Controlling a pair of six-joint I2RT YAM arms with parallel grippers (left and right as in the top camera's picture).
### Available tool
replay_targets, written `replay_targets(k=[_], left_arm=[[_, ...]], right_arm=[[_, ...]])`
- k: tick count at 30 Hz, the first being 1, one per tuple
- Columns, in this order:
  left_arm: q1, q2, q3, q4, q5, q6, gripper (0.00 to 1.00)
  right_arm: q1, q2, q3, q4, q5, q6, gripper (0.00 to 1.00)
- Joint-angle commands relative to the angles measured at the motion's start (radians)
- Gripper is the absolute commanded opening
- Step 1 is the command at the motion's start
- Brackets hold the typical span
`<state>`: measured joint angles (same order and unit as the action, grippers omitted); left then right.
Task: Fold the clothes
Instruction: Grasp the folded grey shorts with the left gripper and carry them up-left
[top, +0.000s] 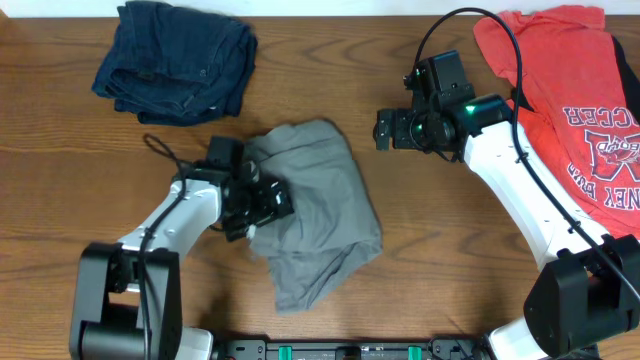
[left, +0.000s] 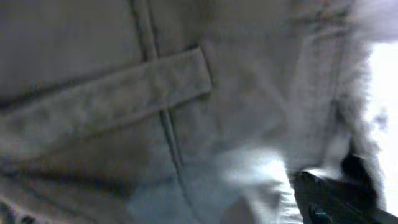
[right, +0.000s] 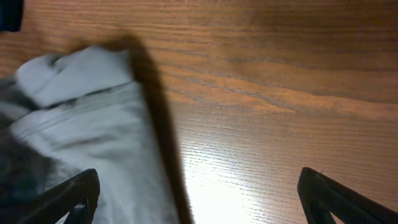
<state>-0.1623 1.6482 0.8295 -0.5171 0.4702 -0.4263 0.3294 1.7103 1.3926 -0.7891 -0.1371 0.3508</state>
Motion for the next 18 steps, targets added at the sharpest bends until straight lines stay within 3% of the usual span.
replay_targets(k=[1,3,7,11,13,18], left_arm=[[-0.018,0.144,-0.034,0.061,-0.013,0.01,0.98],[-0.013,0.18,-0.032,0.075,-0.009,0.039,0.86],[-0.001,0.195,-0.032,0.11,-0.01,0.135,0.4],[-0.001,0.195,-0.033,0.204,-0.01,0.213,0.12],[-0.001,0.194,-0.033,0.255,-0.01,0.213,0.06],[0.021,0.188,-0.02,0.299,-0.009,0.211,0.06]], right_arm=[[-0.004,-0.01,0.012,-0.005,0.013,-0.015,0.99],[-0.004,-0.01,0.012,-0.014,0.023,-0.014,0.99],[-0.005,-0.01,0.012,-0.018,0.037,-0.015,0.99],[-0.008,-0.01,0.012,-0.019,0.038,-0.015,0.99],[-0.013,-0.01,0.012,-0.025,0.042,-0.015,0.99],[-0.029,-0.01,0.012,-0.046,0.066,-0.014,0.99]])
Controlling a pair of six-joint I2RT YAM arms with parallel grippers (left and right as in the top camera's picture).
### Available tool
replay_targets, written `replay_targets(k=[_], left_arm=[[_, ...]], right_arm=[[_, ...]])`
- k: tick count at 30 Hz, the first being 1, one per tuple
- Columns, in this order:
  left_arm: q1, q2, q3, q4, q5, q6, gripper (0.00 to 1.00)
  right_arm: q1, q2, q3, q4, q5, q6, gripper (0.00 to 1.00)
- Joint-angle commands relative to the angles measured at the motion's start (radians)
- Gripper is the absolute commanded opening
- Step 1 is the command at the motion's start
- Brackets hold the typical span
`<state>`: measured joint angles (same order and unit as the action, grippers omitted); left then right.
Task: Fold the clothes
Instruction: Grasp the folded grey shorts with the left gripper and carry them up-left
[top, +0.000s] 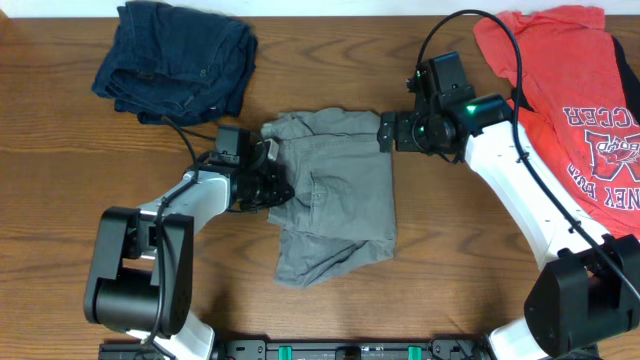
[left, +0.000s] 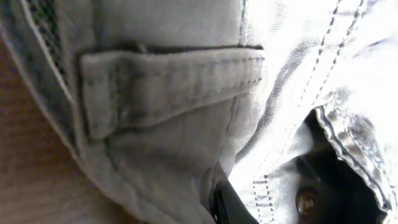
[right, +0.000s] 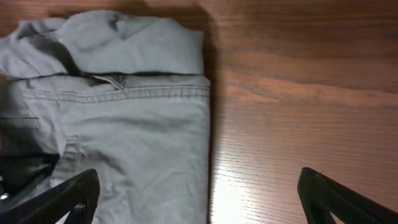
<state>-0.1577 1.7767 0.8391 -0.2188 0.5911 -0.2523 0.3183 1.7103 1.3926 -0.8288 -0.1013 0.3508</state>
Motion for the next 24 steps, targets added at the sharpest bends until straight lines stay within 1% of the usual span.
replay_targets(k=[1,3,7,12,15,19,24], left_arm=[[0.026,0.055,-0.023,-0.004,-0.13,0.029,0.06],[0.05,0.036,-0.011,-0.008,-0.11,0.011,0.06],[0.101,-0.04,0.018,-0.007,-0.023,-0.034,0.06],[0.126,-0.2,0.045,0.013,-0.011,-0.132,0.06],[0.126,-0.299,0.045,0.075,-0.011,-0.218,0.06],[0.126,-0.395,0.045,0.192,-0.012,-0.29,0.06],[0.126,-0.429,0.045,0.356,-0.055,-0.369,0.06]], right_arm=[[-0.021,-0.01,0.012,-0.01,0.031,-0.014,0.99],[-0.029,-0.01,0.012,-0.01,0.031,-0.014,0.99],[-0.05,-0.01,0.012,-0.003,0.031,-0.01,0.99],[-0.058,-0.01,0.012,-0.001,0.031,-0.007,0.99],[-0.058,-0.01,0.012,0.003,0.031,-0.007,0.99],[-0.059,-0.01,0.012,0.005,0.03,-0.007,0.99],[-0.059,-0.01,0.012,0.005,0.03,-0.001,0.99]])
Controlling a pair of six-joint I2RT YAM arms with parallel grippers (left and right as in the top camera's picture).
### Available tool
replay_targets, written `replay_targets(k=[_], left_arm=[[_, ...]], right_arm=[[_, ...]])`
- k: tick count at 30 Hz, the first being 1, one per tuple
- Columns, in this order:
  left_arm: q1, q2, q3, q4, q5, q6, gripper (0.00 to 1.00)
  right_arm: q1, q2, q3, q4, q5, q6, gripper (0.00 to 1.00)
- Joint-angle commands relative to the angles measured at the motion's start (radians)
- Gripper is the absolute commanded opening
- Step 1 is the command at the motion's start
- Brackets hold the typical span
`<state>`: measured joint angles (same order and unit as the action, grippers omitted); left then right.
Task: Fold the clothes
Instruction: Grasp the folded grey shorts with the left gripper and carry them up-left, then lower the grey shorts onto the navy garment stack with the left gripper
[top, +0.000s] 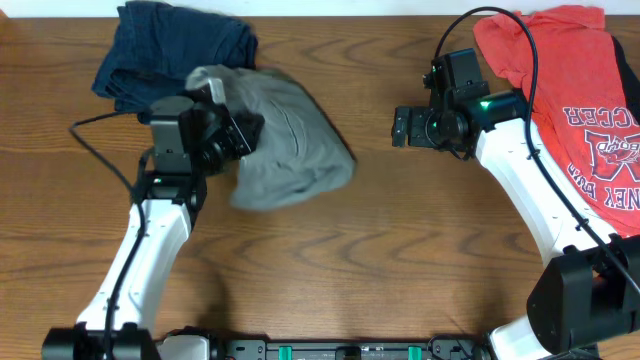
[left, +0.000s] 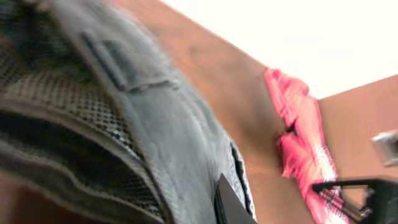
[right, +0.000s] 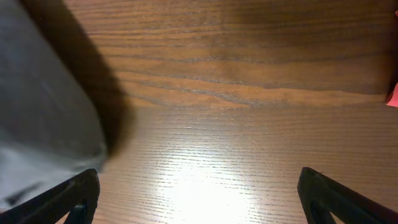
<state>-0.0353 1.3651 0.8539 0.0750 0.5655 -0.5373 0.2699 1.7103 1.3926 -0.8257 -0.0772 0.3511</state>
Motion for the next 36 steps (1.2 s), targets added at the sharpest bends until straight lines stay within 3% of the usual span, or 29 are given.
replay_targets(k=[1,7,13,20,28,36], left_arm=[[0.003,-0.016,0.03,0.102,-0.036,-0.098,0.06],[0.003,-0.011,0.03,0.382,-0.106,-0.173,0.06],[0.003,-0.011,0.032,0.569,-0.327,-0.175,0.06],[0.007,0.066,0.095,0.679,-0.512,-0.024,0.06],[0.082,0.354,0.378,0.685,-0.478,0.011,0.06],[0.166,0.553,0.652,0.557,-0.394,0.102,0.06]], right_arm=[[-0.011,-0.01,0.012,0.002,0.006,0.004,0.99],[-0.011,-0.01,0.012,0.002,0.006,0.004,0.99],[-0.011,-0.01,0.012,0.002,0.006,0.004,0.99],[-0.011,-0.01,0.012,0.003,0.006,0.004,0.99],[-0.008,-0.01,0.012,-0.006,0.006,0.003,0.99],[-0.01,-0.009,0.011,0.011,0.01,0.003,0.99]])
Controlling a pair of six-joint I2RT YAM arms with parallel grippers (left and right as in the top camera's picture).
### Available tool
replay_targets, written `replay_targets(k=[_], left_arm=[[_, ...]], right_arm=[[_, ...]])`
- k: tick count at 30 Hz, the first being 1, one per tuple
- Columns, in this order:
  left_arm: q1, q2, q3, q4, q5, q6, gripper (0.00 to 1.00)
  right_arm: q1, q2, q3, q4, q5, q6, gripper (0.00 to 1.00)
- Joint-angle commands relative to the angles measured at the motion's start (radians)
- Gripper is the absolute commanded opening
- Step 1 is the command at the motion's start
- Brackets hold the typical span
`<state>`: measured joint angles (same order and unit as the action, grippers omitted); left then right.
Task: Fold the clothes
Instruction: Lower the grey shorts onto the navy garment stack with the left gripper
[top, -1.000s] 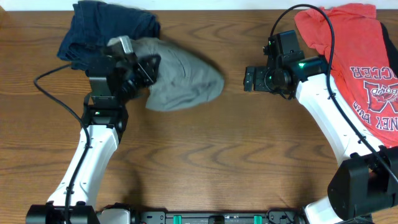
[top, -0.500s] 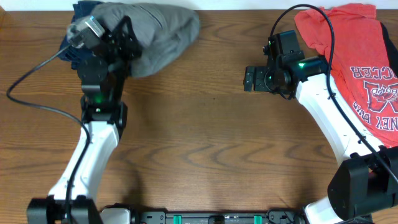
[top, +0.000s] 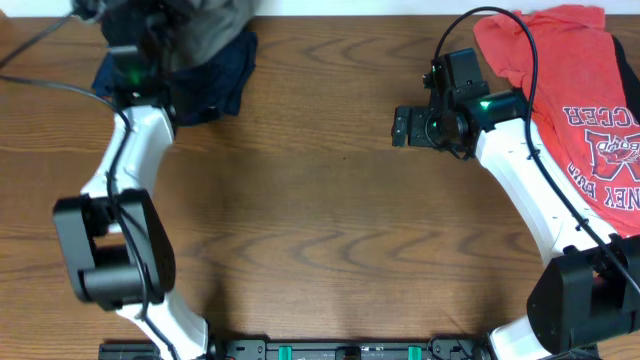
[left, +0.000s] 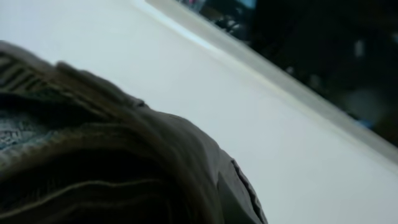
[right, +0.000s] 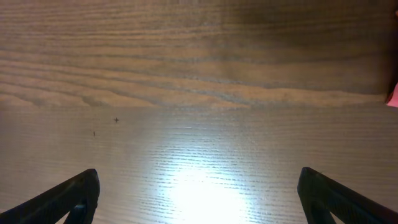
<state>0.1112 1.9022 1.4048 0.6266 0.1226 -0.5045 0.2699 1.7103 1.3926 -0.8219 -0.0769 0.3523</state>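
The grey trousers (top: 207, 22) hang bunched at the table's far left edge, partly over the folded dark blue jeans (top: 205, 88). My left gripper (top: 165, 22) is shut on the grey trousers, its tips buried in the cloth. In the left wrist view the grey cloth (left: 93, 155) fills the lower left, with a pale wall behind it. My right gripper (top: 400, 127) is open over bare wood right of centre. Its fingers (right: 68, 198) stand wide apart with nothing between them. A red T-shirt (top: 570, 90) with a printed front lies spread at the far right.
The wooden table (top: 320, 230) runs from the jeans to the red T-shirt. The right arm's white link (top: 520, 190) crosses the right side, beside the T-shirt. The left arm (top: 120, 170) stretches along the left edge toward the back.
My left gripper has moved with the grey trousers from just right of the jeans up to the table's far left edge, over the jeans. The right gripper is still open, in the same place.
The grey trousers lay crumpled mid-table with my left gripper on them and the right gripper open beside them. Then they lay folded flatter. Then the left gripper held them bunched up near the jeans, and now holds them over the jeans at the back edge.
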Motion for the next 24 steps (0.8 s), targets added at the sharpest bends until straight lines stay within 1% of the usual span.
replay_targets(k=[1,4,6,10,15,16,18,19,21,24], left_arm=[[0.024,0.035,0.124,-0.01,0.066,0.075,0.05],[0.028,0.081,0.148,-0.059,0.075,0.074,0.06],[0.028,0.106,0.148,-0.127,0.075,0.069,0.06],[0.028,0.111,0.148,-0.372,0.04,0.062,0.06],[0.028,0.11,0.148,-0.589,0.027,0.062,0.07],[0.027,0.11,0.148,-0.633,0.027,0.062,0.13],[0.028,0.11,0.148,-0.744,0.027,0.063,0.35],[0.028,0.11,0.148,-0.78,0.027,0.063,0.42],[0.029,0.106,0.148,-0.865,0.027,0.079,0.52],[0.029,0.084,0.148,-0.943,0.027,0.151,0.64]], right_arm=[[-0.01,-0.009,0.011,0.013,0.01,0.003,0.99],[-0.008,-0.008,0.011,0.022,0.009,0.003,0.99],[-0.008,-0.008,0.011,0.021,0.01,0.011,0.99],[-0.009,-0.008,0.011,0.022,0.01,0.01,0.99],[-0.009,-0.008,0.012,0.026,0.01,0.01,0.99],[-0.009,-0.008,0.011,0.026,0.01,0.01,0.99],[-0.009,-0.008,0.011,0.026,0.01,0.01,0.99],[-0.009,-0.008,0.011,0.025,0.01,0.01,0.99],[-0.009,-0.008,0.011,0.025,0.01,0.01,0.99],[-0.009,-0.008,0.011,0.026,0.01,0.01,0.99]])
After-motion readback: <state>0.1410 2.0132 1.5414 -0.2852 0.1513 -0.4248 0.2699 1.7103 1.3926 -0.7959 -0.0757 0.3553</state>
